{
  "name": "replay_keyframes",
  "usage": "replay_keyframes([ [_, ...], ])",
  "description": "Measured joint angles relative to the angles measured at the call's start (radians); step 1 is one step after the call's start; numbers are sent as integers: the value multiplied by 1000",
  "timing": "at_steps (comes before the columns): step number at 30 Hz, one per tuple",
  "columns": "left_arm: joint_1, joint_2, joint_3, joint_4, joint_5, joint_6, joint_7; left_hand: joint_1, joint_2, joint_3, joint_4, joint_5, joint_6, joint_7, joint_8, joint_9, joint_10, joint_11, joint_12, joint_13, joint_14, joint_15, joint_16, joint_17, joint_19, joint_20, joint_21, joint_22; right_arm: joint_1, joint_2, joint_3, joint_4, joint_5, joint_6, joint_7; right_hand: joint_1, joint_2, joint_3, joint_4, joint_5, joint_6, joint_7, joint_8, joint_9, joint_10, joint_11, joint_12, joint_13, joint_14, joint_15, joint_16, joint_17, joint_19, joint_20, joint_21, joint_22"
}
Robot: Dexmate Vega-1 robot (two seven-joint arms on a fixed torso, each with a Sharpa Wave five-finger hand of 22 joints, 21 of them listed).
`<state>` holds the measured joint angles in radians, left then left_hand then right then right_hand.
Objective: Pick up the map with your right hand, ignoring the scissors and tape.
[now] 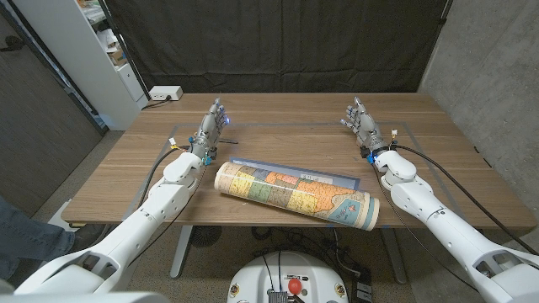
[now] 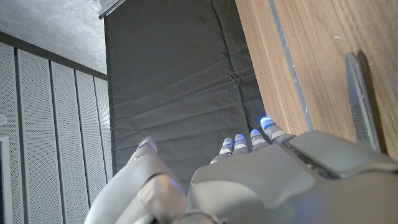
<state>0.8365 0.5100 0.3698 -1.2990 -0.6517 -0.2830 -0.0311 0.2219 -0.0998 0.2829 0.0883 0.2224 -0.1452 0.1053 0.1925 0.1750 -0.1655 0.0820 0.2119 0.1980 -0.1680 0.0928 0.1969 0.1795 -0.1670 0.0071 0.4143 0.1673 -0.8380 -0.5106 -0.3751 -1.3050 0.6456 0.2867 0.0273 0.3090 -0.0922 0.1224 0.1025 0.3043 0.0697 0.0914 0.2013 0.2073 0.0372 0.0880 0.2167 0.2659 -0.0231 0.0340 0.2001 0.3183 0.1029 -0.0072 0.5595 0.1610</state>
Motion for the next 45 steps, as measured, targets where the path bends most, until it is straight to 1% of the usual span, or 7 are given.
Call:
replay_keyframes([
  [15, -1, 7, -1, 0, -7, 12, -5, 9, 9, 4, -4, 0, 0, 0, 0, 0, 0, 0, 0, -3, -3, 3, 0, 0, -6, 6, 0, 3, -5, -8, -5, -33, -20, -7, -14, 5, 6, 5, -3, 0, 0, 0, 0, -3, 0, 0, 0, -11, 0, 0, 0, -8, 0, 0, -5, 0],
  [17, 1, 8, -2, -2, -7, 12, -5, 9, 9, 4, -4, 0, 0, 0, 0, 0, 0, 0, 0, -3, -3, 3, 0, 0, -5, 6, 0, 3, -9, -10, -5, -40, -23, -6, -18, 5, 6, 5, -3, 8, 0, 0, 0, -3, 0, 0, 0, -12, 0, 0, 0, -8, 0, 0, -5, 0],
  [20, 4, 10, -3, -6, -8, 14, -5, 12, 12, 4, -4, 0, 0, 0, 0, 0, 0, 0, 0, -3, -3, 3, 0, 0, -5, 6, -3, 3, -19, -16, -5, -60, -32, -3, -28, 7, 7, 5, -3, 8, 4, -4, 0, -3, 4, 3, 0, -17, 4, 4, 4, -12, 11, -4, -9, 0],
  [27, 12, 13, -4, -15, -8, 14, -3, 13, 13, 8, -8, 0, 6, -6, 0, 0, 0, 0, 0, -3, -3, 3, 0, 0, -5, 6, -5, 3, -39, -30, -6, -98, -60, 13, -49, 14, 7, 9, -7, 8, 8, -8, 0, -8, 7, 7, 0, -24, 9, 2, 4, -17, 11, -3, -13, 0],
  [37, 15, 15, -4, -19, -8, 17, 0, 18, 19, 8, -8, 0, 6, -6, 0, 0, 0, 0, 0, -3, -3, 3, 0, 0, -1, 10, -12, 3, -63, -47, -1, -145, -72, 29, -53, 19, 12, 9, -7, 8, 9, -9, 0, -7, 15, 3, 0, -29, 9, 2, 4, -21, 14, 0, -14, 0],
  [39, 18, 15, -2, -23, -8, 17, 0, 18, 19, 8, -8, 0, 6, -6, 0, 0, 0, 0, 0, -3, -3, 3, 0, 0, -1, 10, -19, 3, -68, -52, 0, -156, -95, 52, -61, 19, 12, 6, -10, 8, 9, -9, 0, -7, 15, 3, 0, -29, 9, 2, 4, -21, 18, 4, -20, 0],
  [45, 19, 15, -2, -25, -8, 17, 4, 22, 22, 11, -11, 0, 6, -6, 0, 0, 0, 0, 0, -5, -3, 3, 0, 0, -7, 15, -19, 3, -85, -67, 6, -191, -102, 56, -64, 19, 12, 10, -14, 8, 9, -9, 0, -7, 15, 3, -4, -34, 14, 7, 4, -26, 18, 4, -24, 0],
])
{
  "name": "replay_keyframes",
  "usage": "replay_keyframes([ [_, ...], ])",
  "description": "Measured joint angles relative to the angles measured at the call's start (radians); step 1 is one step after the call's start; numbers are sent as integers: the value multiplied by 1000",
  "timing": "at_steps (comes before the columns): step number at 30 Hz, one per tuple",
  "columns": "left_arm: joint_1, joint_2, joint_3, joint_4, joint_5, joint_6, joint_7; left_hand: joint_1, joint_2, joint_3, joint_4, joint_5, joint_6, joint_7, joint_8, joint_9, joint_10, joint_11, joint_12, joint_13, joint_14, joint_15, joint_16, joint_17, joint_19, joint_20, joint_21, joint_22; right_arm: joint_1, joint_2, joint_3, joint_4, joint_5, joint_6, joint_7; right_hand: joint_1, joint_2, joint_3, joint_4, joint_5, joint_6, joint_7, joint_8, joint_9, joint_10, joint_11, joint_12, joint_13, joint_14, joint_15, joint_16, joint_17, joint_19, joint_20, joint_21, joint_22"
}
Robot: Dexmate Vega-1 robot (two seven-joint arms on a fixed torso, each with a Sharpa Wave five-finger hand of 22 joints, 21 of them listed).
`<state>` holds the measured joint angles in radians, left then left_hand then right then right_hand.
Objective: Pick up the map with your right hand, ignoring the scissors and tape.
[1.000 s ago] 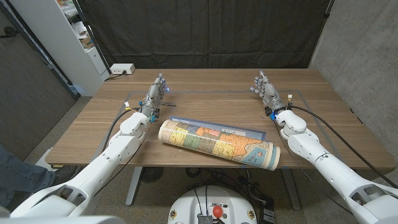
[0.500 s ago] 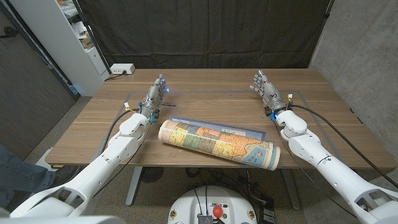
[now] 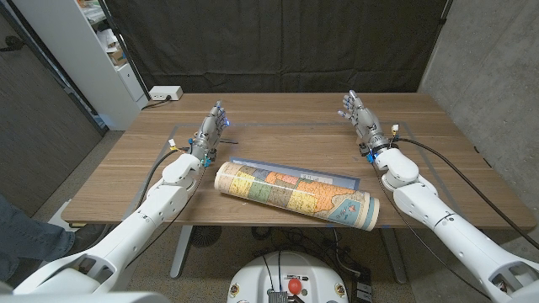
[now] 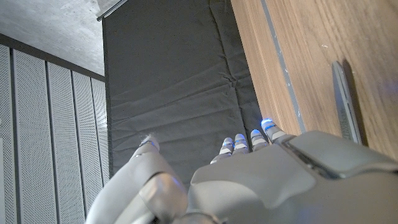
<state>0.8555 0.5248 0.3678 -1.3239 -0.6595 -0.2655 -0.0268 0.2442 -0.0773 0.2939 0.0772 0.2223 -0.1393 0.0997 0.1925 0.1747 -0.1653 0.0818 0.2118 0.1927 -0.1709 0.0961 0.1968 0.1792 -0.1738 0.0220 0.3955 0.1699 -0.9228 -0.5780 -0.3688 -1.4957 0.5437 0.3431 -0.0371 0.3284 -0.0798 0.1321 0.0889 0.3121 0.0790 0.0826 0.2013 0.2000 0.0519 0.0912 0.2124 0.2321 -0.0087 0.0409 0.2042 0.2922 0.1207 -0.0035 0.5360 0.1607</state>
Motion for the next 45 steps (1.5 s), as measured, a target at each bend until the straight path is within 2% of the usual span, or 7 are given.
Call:
replay_keyframes([
  [16, 8, 3, 0, -22, 0, 6, 4, 4, 4, 0, 0, -5, 0, 0, 0, 0, 0, 0, 0, -2, 0, 0, 0, 0, 0, 0, -7, 0, -43, -33, 14, -69, -51, 42, -11, 10, -2, -4, -5, 0, 9, -2, 0, -5, 4, 3, -4, -11, 0, 0, 0, -9, -8, 0, -19, 0],
  [24, 12, 3, 0, -35, -1, 7, 5, 4, 4, 4, -4, -5, 0, 0, 0, 0, 0, 0, 0, -2, 0, 0, 0, 0, 0, 0, -15, 0, -48, -36, 16, -72, -67, 68, -11, 10, -2, -4, -5, 7, 12, -6, 0, -5, 0, 0, -9, -17, -4, -4, 0, -14, -11, -3, -33, 0],
  [45, 15, 6, 7, -59, 0, 18, 7, 13, 13, 3, -12, -8, 5, 6, 0, 0, 4, 4, 0, -2, 0, 0, 0, 0, 5, 5, -22, 0, -110, -75, 50, -122, -147, 126, -37, 20, 9, -4, -12, 7, 16, -9, 0, -9, -6, -6, -15, -23, -9, -9, 0, -23, -20, -5, -48, 0],
])
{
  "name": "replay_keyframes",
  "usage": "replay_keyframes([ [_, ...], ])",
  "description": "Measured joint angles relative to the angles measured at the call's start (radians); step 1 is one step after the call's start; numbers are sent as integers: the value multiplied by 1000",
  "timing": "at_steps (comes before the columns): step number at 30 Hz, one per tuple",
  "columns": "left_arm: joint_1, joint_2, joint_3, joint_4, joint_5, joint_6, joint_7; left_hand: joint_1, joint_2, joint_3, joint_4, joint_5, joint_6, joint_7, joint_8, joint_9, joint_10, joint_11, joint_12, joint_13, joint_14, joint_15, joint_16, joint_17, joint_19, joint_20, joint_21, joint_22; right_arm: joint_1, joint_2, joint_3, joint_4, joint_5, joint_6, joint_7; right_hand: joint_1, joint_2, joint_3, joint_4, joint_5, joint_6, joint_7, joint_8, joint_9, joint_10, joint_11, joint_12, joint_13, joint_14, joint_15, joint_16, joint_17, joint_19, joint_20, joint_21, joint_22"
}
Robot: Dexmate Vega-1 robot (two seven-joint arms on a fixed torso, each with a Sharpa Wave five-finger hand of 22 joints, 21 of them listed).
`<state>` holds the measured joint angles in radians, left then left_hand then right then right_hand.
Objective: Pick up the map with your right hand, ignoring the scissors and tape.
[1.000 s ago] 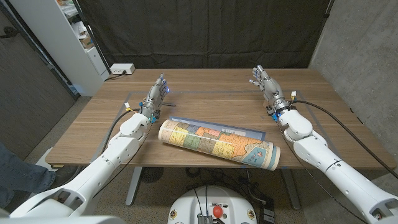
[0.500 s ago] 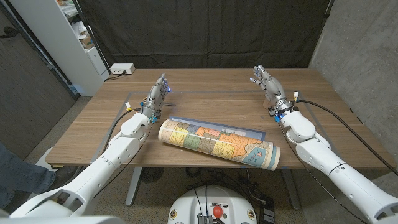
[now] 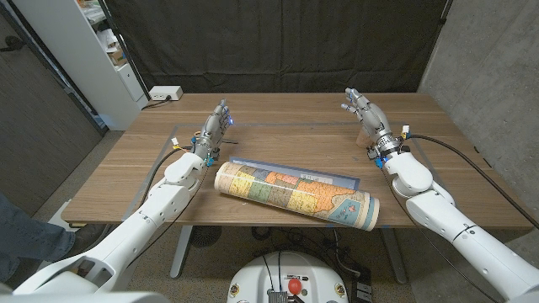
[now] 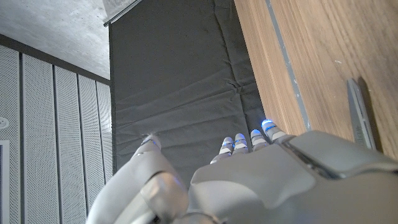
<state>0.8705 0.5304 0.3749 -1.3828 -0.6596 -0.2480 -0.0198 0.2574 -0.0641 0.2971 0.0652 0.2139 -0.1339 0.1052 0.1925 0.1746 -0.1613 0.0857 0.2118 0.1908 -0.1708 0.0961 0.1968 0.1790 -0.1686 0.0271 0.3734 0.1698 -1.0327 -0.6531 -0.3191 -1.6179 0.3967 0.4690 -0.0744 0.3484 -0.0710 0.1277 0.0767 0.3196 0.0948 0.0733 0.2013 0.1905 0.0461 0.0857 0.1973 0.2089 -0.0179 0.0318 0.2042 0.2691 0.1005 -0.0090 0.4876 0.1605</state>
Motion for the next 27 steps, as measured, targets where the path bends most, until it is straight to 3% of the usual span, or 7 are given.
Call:
replay_keyframes([
  [27, 12, 8, 4, -13, -7, 6, -17, 4, 4, 1, -1, -8, 5, -5, 0, 0, 3, -3, 0, 0, 0, 0, 0, 0, -5, 5, -13, 0, -77, -54, 35, -101, -197, -6, -96, 10, 0, 0, -8, 6, 0, -11, 0, 0, 6, -6, 0, -9, -2, -2, 0, -14, 0, 0, -22, 0],
])
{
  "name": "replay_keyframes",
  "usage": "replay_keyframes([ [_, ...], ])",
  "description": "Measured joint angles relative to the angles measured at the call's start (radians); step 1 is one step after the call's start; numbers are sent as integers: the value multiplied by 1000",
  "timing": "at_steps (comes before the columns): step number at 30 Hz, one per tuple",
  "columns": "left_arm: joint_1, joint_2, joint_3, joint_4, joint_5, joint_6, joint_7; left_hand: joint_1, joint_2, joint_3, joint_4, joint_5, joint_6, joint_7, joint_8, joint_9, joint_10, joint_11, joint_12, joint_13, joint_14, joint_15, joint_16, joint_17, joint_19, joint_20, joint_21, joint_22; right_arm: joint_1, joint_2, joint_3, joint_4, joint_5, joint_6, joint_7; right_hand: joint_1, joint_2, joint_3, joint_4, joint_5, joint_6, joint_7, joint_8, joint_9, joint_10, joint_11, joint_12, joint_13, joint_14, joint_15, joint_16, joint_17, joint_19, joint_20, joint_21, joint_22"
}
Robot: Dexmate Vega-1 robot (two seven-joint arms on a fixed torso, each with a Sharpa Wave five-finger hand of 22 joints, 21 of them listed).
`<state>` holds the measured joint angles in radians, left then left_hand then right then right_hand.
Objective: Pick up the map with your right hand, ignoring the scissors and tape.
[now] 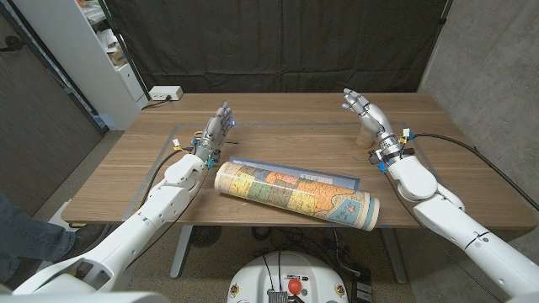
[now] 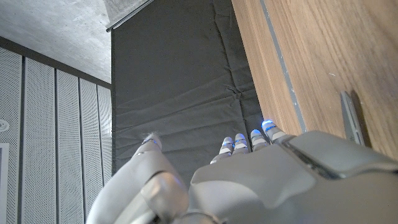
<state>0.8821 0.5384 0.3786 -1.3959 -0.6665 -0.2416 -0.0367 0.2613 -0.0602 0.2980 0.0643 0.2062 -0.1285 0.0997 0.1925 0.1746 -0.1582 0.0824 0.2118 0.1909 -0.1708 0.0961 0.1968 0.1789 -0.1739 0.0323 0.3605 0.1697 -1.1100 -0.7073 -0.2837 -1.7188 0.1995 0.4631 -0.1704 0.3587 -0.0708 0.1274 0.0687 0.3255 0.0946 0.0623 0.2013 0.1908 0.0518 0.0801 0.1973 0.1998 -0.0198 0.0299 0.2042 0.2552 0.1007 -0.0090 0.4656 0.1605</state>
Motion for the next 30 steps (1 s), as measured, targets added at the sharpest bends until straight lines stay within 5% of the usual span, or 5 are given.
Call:
replay_keyframes([
  [30, 8, -30, -3, 13, -50, 0, -29, 10, 10, 5, -11, 0, 20, 5, 0, 0, 17, 5, 0, 0, 0, 0, 0, 0, 0, 0, -13, 5, -114, -44, 68, -110, -108, -8, -45, 16, 2, 4, -4, 4, -5, -5, 0, 0, 0, 0, 0, -5, 0, 0, 0, -9, -4, 4, -15, 0],
])
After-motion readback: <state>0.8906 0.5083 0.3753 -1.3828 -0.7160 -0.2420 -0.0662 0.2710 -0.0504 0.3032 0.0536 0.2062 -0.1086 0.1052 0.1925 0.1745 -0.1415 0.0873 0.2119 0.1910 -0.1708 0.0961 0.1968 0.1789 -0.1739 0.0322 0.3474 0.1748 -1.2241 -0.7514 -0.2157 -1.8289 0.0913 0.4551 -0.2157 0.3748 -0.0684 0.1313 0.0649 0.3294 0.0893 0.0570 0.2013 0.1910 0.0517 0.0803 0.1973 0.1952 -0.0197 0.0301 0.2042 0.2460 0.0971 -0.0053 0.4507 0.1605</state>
